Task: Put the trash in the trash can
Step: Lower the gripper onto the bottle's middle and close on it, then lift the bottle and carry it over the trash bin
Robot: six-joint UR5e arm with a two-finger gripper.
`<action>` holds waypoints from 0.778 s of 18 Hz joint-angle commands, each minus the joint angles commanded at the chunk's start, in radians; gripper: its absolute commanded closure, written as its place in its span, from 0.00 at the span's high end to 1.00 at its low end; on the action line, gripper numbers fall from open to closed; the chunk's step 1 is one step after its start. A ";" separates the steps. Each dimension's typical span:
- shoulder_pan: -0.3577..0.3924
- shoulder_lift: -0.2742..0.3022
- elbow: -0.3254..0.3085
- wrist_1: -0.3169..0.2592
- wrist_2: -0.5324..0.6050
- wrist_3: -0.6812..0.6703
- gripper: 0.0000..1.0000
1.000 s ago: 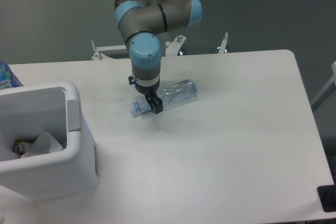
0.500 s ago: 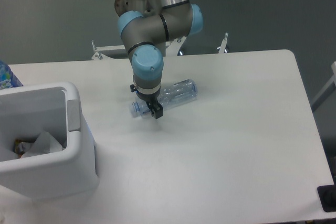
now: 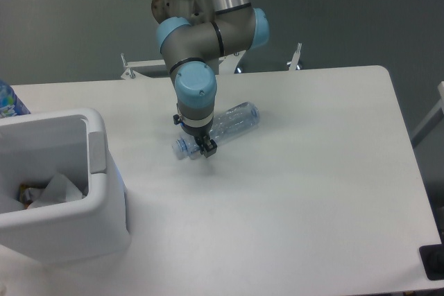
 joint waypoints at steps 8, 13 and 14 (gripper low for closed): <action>0.008 0.009 0.038 -0.011 0.002 -0.002 0.61; 0.017 0.011 0.054 -0.015 0.002 -0.002 0.61; 0.023 0.018 0.066 -0.015 0.002 -0.003 0.61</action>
